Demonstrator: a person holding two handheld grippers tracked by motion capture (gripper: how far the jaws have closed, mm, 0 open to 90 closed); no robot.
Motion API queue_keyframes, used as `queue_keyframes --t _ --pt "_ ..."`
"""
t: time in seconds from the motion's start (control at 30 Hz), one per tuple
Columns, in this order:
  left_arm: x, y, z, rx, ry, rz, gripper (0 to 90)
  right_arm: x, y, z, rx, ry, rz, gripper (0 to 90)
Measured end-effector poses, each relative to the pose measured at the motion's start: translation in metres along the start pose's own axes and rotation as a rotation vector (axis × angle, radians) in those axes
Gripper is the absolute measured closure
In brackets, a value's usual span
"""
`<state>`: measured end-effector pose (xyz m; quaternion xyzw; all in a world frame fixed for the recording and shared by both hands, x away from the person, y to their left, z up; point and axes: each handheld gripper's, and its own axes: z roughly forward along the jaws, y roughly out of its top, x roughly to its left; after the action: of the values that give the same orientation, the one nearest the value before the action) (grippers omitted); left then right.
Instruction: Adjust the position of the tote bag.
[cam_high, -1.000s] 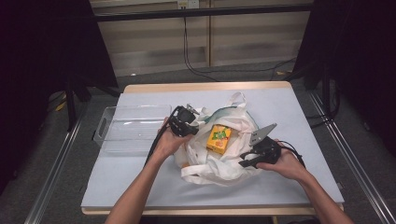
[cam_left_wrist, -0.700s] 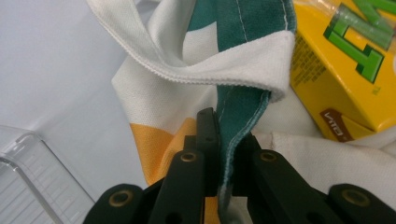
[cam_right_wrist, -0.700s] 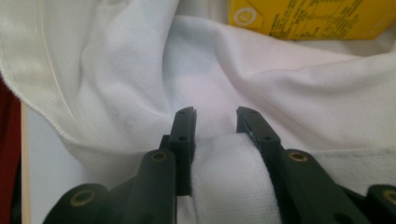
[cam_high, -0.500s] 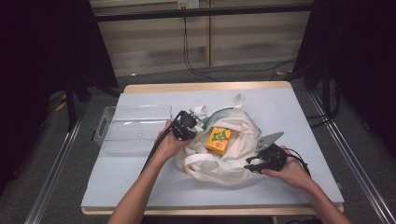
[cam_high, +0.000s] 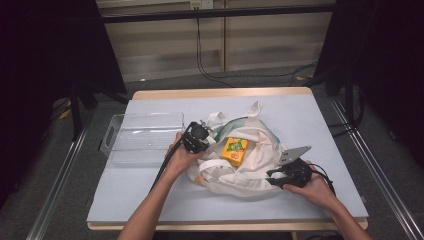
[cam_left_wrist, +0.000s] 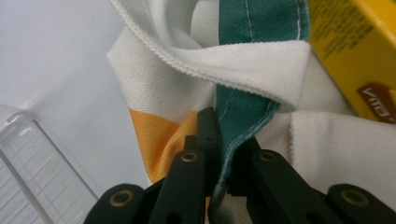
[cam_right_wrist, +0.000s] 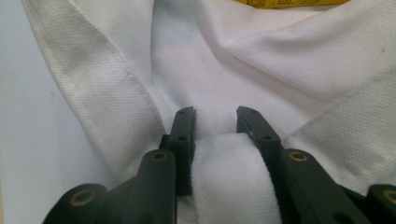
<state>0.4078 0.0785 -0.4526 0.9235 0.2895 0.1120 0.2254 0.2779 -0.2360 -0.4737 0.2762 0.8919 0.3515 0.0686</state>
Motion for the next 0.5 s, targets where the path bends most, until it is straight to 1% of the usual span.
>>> queue_keyframes --t 0.03,0.1,0.13,0.17,0.2,0.23,0.27,0.3,0.33,0.37,0.4,0.43,0.47,0.5 --pt "0.001 0.000 -0.003 -0.006 -0.011 0.000 87.0 -0.001 0.000 0.000 -0.002 0.006 0.001 68.3" --pt "0.007 0.002 -0.011 -0.045 -0.040 -0.051 87.0 -0.002 0.000 0.000 -0.006 0.015 0.010 68.2" --pt "0.010 0.004 -0.014 -0.061 -0.061 -0.069 87.1 -0.002 0.000 0.000 -0.008 0.014 0.014 68.1" --pt "0.011 0.006 -0.016 -0.071 -0.065 -0.068 86.8 -0.002 0.000 0.001 -0.017 0.019 0.010 67.9" --pt "0.011 0.007 -0.017 -0.082 -0.066 -0.067 85.3 -0.002 0.001 0.000 -0.019 0.010 0.012 67.7" --pt "0.011 0.008 -0.018 -0.082 -0.052 -0.054 83.3 -0.002 0.002 -0.001 -0.025 0.014 0.017 66.8" --pt "0.010 0.009 -0.018 -0.083 -0.056 -0.051 80.5 -0.001 0.003 -0.003 -0.042 0.017 0.017 64.7" --pt "0.008 0.010 -0.018 -0.087 -0.057 -0.059 78.3 0.000 0.005 -0.005 -0.056 0.021 0.020 63.3" --pt "0.008 0.010 -0.018 -0.102 -0.061 -0.057 75.1 0.001 0.007 -0.008 -0.067 0.017 0.017 61.9" --pt "0.008 0.011 -0.020 -0.103 -0.071 -0.050 69.3 0.003 0.009 -0.010 -0.073 0.011 0.015 60.0" --pt "0.006 0.011 -0.021 -0.127 -0.070 -0.055 64.2 0.004 0.010 -0.011 -0.082 0.012 0.011 57.4" --pt "0.005 0.013 -0.024 -0.124 -0.072 -0.046 60.6 0.005 0.011 -0.014 -0.087 0.013 0.015 54.5" --pt "0.006 0.014 -0.026 -0.121 -0.086 -0.028 58.9 0.007 0.013 -0.015 -0.098 0.008 0.017 53.1" --pt "0.004 0.015 -0.027 -0.138 -0.080 -0.032 57.3 0.008 0.015 -0.017 -0.107 0.005 0.014 51.8"
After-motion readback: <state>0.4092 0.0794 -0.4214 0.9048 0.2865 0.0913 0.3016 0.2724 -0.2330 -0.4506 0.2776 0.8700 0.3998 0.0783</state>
